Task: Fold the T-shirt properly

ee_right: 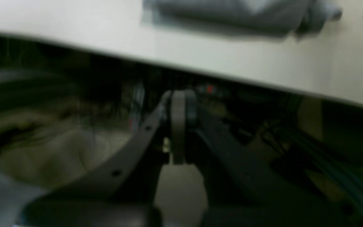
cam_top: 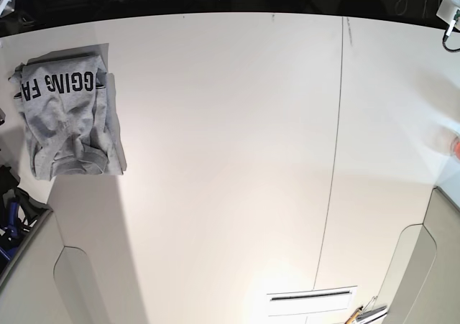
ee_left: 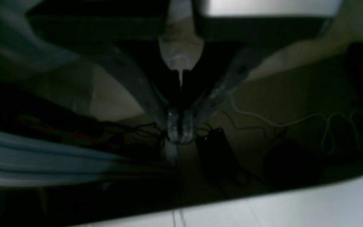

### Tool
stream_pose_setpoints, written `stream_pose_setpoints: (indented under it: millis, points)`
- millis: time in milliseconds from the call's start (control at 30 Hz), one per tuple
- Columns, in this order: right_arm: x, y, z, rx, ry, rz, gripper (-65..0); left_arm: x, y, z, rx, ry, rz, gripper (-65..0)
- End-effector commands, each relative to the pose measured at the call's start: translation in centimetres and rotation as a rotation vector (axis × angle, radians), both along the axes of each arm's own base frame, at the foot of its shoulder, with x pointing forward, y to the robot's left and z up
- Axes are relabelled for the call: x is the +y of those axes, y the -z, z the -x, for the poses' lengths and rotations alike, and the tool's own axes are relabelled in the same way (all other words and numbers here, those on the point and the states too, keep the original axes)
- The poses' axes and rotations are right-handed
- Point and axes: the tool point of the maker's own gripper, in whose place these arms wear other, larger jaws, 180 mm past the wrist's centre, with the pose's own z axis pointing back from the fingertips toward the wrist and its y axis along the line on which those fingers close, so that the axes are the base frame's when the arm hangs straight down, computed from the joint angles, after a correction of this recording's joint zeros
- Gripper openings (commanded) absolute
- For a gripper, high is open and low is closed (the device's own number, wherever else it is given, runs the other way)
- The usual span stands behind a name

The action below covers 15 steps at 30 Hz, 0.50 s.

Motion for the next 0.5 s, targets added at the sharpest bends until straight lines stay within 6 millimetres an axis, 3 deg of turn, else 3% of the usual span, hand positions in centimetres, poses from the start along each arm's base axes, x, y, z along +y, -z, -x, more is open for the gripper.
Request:
stream_pose_setpoints:
  millis: [0,233,467]
  points:
    - [-0.3,-0.5,0.1,0.009,-0.035,0.022,-65.0,-0.1,-0.5,0.3,0.007,0.031,-0.004,-65.0]
    - [-1.2,-1.0,0.1,0.044,-0.099,0.064,-65.0,0.5,-0.7,1.3,0.068,0.082,-0.026,-65.0]
    - [-1.0,-1.0,-0.2,0.035,-0.102,0.059,-65.0,0.4,-0.9,0.4,0.017,0.064,-0.011,-65.0]
